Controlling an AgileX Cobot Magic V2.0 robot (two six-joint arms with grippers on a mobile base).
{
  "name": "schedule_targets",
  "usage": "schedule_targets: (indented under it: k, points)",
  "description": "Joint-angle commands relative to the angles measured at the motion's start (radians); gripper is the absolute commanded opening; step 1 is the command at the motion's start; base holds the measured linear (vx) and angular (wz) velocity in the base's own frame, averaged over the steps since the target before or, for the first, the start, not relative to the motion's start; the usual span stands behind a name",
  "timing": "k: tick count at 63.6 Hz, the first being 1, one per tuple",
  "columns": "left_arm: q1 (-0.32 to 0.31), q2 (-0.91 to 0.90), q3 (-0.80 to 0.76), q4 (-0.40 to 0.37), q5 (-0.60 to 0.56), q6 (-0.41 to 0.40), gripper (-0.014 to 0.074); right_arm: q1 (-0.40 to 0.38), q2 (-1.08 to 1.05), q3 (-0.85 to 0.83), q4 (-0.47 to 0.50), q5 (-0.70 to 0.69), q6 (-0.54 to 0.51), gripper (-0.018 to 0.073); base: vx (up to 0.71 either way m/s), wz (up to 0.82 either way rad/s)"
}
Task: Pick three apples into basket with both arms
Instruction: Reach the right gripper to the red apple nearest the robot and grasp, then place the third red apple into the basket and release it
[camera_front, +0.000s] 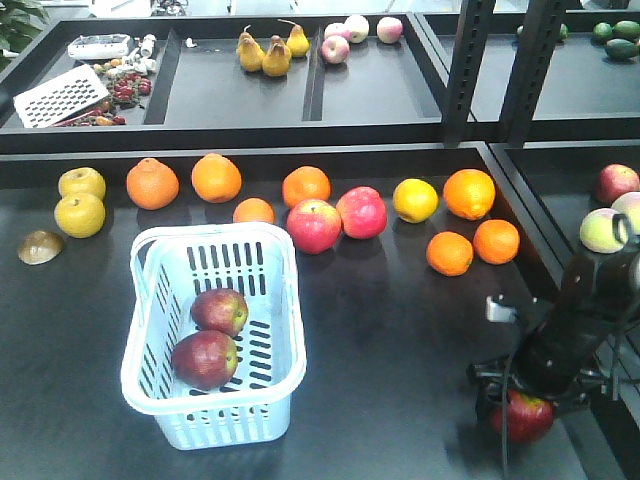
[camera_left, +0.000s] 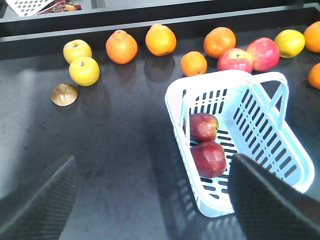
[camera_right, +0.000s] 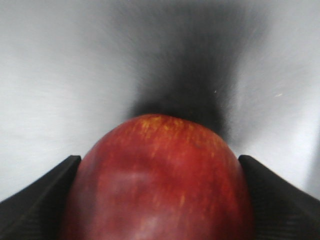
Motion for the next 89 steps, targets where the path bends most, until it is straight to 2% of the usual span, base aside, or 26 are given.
schedule_targets:
  k: [1, 10, 18, 33, 49, 66, 75, 85, 89]
  points:
    - [0.002, -0.002, -0.021, 0.0, -0.061, -0.008, 0.0575, -0.001, -0.118, -0.018, 0.02, 0.024, -0.014, 0.0265, 0.0, 0.0]
    - [0.002, -0.002, -0.021, 0.0, -0.061, -0.008, 0.0575, 0.003, -0.23, -0.018, 0.127, 0.044, -0.05, 0.0263, 0.0, 0.0]
    - [0.002, -0.002, -0.021, 0.0, -0.061, -0.008, 0.0575, 0.063, -0.333, -0.018, 0.244, 0.049, -0.169, 0.0263, 0.0, 0.0]
    - [0.002, -0.002, -0.021, 0.0, -0.061, -0.008, 0.0575, 0.308, -0.448, -0.018, 0.516, 0.016, -0.446, 0.0263, 0.0, 0.0]
    - [0.002, -0.002, -0.021, 0.0, -0.062, -0.008, 0.0575, 0.528, -0.444, -0.027, 0.696, -0.278, -0.554, 0.0265, 0.0, 0.0]
    - [0.002, -0.002, -0.021, 0.0, -0.061, -0.008, 0.0575, 0.614, -0.328, -0.204, 0.722, -0.262, -0.584, 0.0321, 0.0, 0.0]
    - [0.002, -0.002, -0.021, 0.0, -0.061, -0.008, 0.0575, 0.616, -0.253, -0.279, 0.722, -0.211, -0.569, 0.0454, 0.0, 0.0]
    - [0.002, -0.002, -0.021, 0.0, -0.061, -0.008, 0.0575, 0.616, -0.202, -0.313, 0.722, -0.228, -0.552, 0.0643, 0.0, 0.0]
    - [0.002, -0.002, -0.021, 0.0, -0.061, -0.008, 0.0575, 0.616, -0.197, -0.313, 0.721, -0.247, -0.552, 0.0683, 0.0, 0.0]
